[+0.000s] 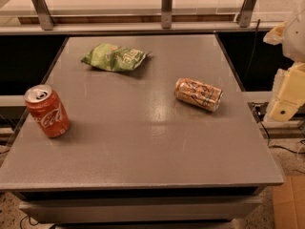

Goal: Place orange can upright

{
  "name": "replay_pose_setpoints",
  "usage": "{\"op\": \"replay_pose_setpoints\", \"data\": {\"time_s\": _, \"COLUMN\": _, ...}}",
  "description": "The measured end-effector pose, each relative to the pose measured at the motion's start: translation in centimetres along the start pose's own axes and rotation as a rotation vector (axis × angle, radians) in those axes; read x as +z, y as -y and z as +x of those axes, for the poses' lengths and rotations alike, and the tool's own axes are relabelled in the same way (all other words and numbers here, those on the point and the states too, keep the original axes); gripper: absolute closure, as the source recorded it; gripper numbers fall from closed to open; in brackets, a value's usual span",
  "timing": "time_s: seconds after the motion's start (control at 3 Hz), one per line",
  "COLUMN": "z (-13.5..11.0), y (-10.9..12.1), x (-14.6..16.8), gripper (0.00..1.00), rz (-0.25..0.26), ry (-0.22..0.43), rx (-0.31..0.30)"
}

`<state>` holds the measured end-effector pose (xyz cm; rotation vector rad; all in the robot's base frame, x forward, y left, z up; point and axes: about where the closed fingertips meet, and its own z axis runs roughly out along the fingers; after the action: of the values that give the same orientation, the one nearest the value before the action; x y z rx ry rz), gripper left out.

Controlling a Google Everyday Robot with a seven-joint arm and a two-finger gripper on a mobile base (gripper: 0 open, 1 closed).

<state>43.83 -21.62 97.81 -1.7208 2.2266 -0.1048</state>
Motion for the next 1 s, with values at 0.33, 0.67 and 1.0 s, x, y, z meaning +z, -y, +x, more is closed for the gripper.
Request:
{"op": "replay_pose_setpoints", "data": {"time_s": 0.33, "z": 0.0, "y": 0.0, "x": 0.0, "gripper": 0.00, "rz": 0.000, "ry": 0.000, "rx": 0.000}}
{"op": "replay_pose_setpoints", "data": {"time_s": 0.67, "z": -0.7, "y": 0.2, "x": -0.1, "gripper": 0.00, "rz": -0.009, "ry": 0.016, "rx": 0.000}}
{"op": "replay_pose_setpoints", "data": {"time_s": 1.0, "z": -2.7, "y": 0.2, "x": 1.0, "gripper": 0.00, "rz": -0.055, "ry": 0.035, "rx": -0.001}}
